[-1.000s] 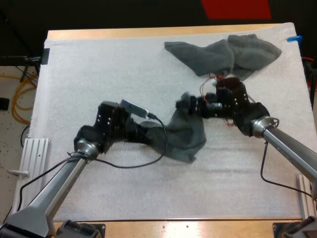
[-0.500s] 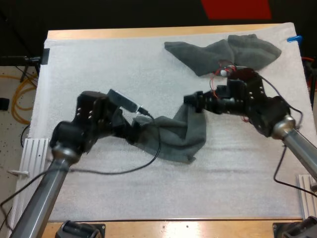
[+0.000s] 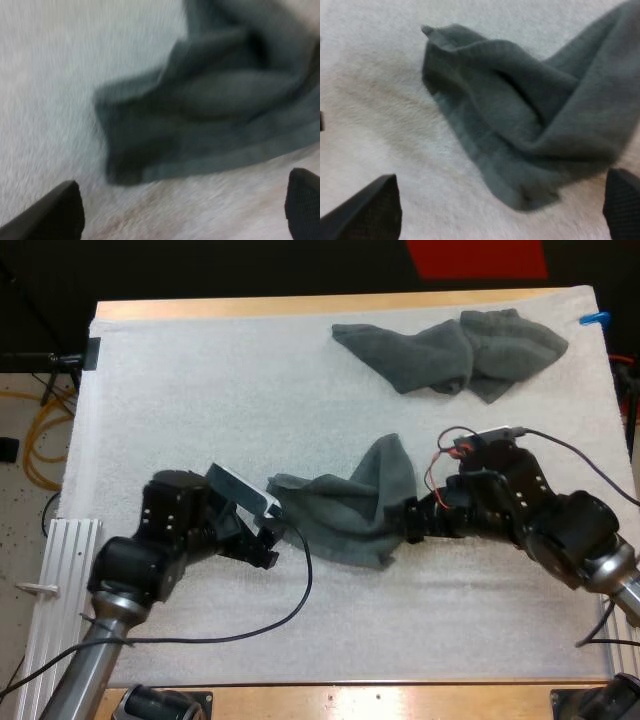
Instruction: Pick towel from pile fold and stack
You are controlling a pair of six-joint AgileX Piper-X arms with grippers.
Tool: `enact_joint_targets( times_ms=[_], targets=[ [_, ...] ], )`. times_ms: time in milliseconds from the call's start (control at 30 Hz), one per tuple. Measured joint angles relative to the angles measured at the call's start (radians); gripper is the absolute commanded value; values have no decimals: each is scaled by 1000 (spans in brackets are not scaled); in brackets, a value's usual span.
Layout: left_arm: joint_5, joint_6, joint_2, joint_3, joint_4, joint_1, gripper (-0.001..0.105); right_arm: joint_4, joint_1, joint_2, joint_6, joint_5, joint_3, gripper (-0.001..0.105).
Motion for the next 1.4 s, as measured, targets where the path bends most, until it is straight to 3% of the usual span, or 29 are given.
enact_joint_targets(
  times_ms=[100,200,533,633,800,900,1133,1267,1333,1400],
  targets=[
    [-64,0,60,57,-80,0,78,38,1,-28,8,30,8,79],
    [-101,0,160,59,-124,0,78,73,1,-54,23,70,19,79],
    [-122,0,502,23,-239,0,77,124,1,-93,45,90,53,79],
    [-130,0,560,-11,-247,0,68,130,1,-93,45,90,53,79],
    [-130,0,588,-47,-259,0,38,130,1,-93,45,91,53,79],
    [-130,0,588,-47,-246,0,29,133,1,-93,45,94,53,79],
    [-130,0,588,-47,-229,0,32,137,1,-93,45,94,53,79],
    [-130,0,592,-47,-232,0,45,137,1,-93,45,94,53,79],
    [-130,0,604,-47,-233,0,45,137,1,-93,45,94,53,79],
    [-130,0,622,-49,-233,0,37,137,1,-93,45,94,53,79]
  ],
)
